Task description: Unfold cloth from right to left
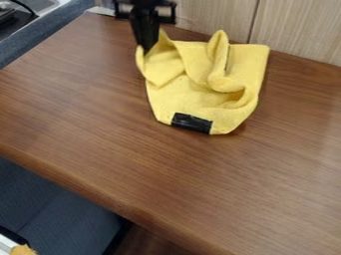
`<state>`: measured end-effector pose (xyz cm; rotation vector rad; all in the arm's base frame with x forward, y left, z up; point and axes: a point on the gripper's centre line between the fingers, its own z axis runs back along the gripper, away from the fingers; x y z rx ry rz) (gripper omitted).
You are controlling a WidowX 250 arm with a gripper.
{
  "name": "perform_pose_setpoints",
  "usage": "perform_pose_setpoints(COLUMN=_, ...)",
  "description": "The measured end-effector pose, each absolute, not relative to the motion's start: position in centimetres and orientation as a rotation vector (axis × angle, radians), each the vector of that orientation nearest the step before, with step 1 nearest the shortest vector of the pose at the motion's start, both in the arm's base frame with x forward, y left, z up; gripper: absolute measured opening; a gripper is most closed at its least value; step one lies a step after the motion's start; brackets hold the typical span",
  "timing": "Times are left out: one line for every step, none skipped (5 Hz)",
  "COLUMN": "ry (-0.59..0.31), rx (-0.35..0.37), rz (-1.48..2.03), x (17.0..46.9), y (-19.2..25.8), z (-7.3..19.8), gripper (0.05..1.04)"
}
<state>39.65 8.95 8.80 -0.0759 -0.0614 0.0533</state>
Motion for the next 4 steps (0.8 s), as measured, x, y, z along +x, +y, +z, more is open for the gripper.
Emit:
perform_pose_setpoints(ry=-0.051, rx=-0.061, rz=0.059, x=39.32, y=9.2, z=8.22, gripper=0.089)
perform_pose_setpoints(ry=-0.039, rx=-0.048, rz=0.08, x=39.16, y=9.41, z=8.14, gripper=0.249)
perform_pose_setpoints(ry=-0.022, rx=-0.04, rz=0.084, x=38.87, y=9.52, z=8.26, gripper=0.516)
perform_pose_setpoints(ry=-0.018, rx=-0.026, rz=0.088, x=38.86, y=9.7, z=8.36, gripper=0.818)
